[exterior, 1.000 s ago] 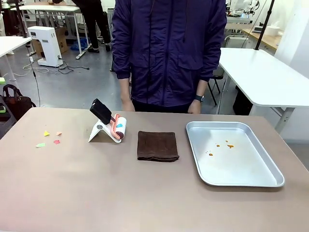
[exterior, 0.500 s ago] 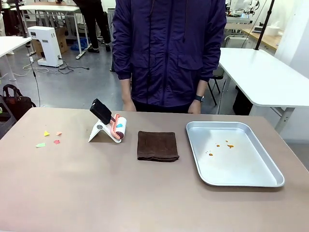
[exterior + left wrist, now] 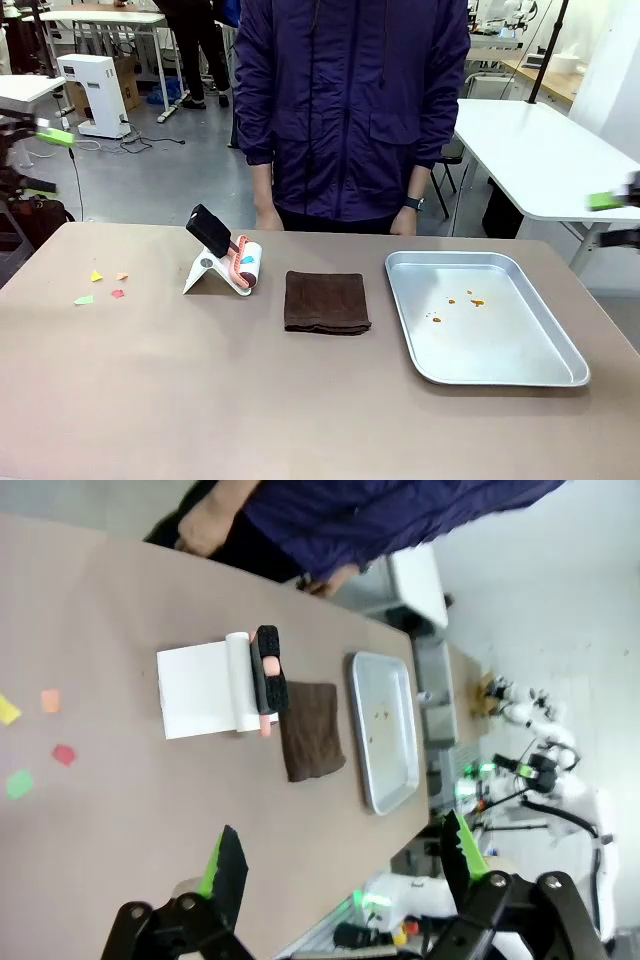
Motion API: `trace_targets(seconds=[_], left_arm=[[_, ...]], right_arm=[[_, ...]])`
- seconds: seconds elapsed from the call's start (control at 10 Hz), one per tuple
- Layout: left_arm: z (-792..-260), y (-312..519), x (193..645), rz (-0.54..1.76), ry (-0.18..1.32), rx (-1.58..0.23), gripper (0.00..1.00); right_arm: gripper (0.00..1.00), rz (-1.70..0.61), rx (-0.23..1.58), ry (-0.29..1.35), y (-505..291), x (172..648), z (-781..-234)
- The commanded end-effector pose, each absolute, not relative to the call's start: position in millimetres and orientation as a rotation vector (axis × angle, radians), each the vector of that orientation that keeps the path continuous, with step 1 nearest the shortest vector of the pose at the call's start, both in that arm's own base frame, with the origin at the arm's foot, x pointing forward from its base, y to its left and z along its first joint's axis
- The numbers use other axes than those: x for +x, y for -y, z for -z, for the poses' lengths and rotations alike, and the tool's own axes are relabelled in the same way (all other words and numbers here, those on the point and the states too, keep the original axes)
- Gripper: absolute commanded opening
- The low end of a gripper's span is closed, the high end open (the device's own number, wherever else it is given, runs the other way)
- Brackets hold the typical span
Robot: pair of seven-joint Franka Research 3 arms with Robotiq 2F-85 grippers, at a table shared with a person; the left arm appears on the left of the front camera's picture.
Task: Clean the surface of the table.
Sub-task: Hold the Lint Roller with your left hand and the towel with your right hand.
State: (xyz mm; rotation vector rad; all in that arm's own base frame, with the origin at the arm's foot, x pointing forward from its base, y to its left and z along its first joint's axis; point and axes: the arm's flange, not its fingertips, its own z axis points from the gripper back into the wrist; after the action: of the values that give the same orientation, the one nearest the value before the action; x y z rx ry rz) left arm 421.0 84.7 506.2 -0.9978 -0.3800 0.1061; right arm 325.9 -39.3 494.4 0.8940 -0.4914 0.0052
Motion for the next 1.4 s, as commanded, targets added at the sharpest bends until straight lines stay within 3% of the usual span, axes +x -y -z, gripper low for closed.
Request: trace_targets(seconds=[0.0, 0.4, 0.7, 1.0, 1.3], left_arm=[[-510.3, -70.5, 458.8, -0.079, 0.285, -0.889, 1.00], [-473.7, 1.1, 511.5, -0.072, 0.149, -0.825, 1.00], [-441.2, 41.6, 520.2, -0.007, 0.080, -0.846, 1.00], [-419.8, 60.4, 524.7, 0.000, 0.036, -0.803, 1.00], [-415.7, 59.7, 527.0, -0.022, 0.041, -0.789, 1.00]], right_arm=[[1.00, -0.140, 0.832, 0.406, -41.6, 366.1, -496.3], [1.00, -0.038, 0.719, 0.292, -166.9, 394.9, -475.7], [1.00, 0.096, 0.667, 0.189, -219.1, 413.1, -434.8], [1.00, 0.084, 0.618, 0.150, -236.3, 420.3, -389.5], [1.00, 0.106, 0.637, 0.143, -224.6, 420.4, -394.3]])
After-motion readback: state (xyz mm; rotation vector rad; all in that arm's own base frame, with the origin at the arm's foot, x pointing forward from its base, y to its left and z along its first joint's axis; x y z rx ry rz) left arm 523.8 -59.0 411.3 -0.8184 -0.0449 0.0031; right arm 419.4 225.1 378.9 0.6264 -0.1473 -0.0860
